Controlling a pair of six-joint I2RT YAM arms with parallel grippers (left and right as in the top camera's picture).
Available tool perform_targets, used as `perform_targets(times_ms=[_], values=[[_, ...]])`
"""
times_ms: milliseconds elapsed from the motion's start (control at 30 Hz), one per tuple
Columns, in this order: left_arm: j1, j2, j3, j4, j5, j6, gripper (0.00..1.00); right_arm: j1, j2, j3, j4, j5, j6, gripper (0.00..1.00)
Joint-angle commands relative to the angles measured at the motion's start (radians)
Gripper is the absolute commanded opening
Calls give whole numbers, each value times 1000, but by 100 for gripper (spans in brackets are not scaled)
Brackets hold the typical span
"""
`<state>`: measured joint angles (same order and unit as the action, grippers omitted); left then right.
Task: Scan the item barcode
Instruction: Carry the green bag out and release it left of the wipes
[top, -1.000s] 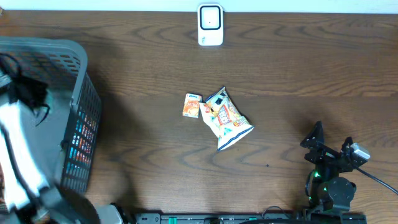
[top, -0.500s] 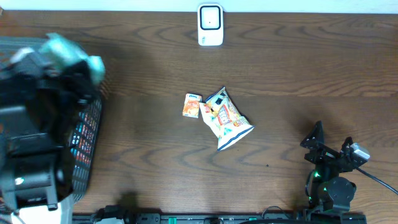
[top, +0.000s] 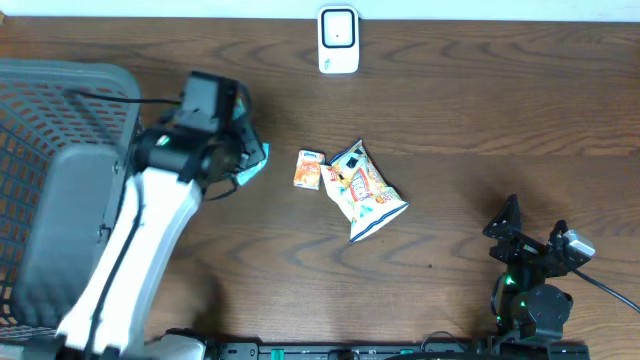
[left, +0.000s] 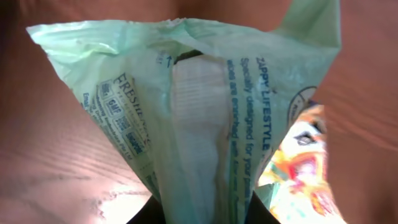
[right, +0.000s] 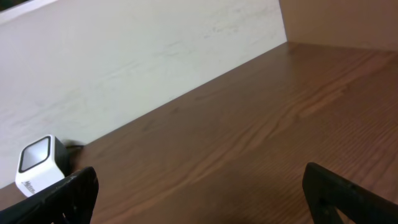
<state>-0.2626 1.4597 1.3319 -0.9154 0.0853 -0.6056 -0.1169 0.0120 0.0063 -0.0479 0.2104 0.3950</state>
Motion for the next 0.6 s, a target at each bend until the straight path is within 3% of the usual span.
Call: perform_targets(times_ms=[0, 500, 567], values=[[-39, 100, -25, -3, -44, -133, 7, 6, -6, -1, -1, 8, 11, 99], [-219, 389, -170, 226, 19, -227, 8, 6, -6, -1, -2, 8, 12, 99], [-248, 392, -172, 244, 19, -219, 15, 6, -6, -1, -2, 8, 12, 99]])
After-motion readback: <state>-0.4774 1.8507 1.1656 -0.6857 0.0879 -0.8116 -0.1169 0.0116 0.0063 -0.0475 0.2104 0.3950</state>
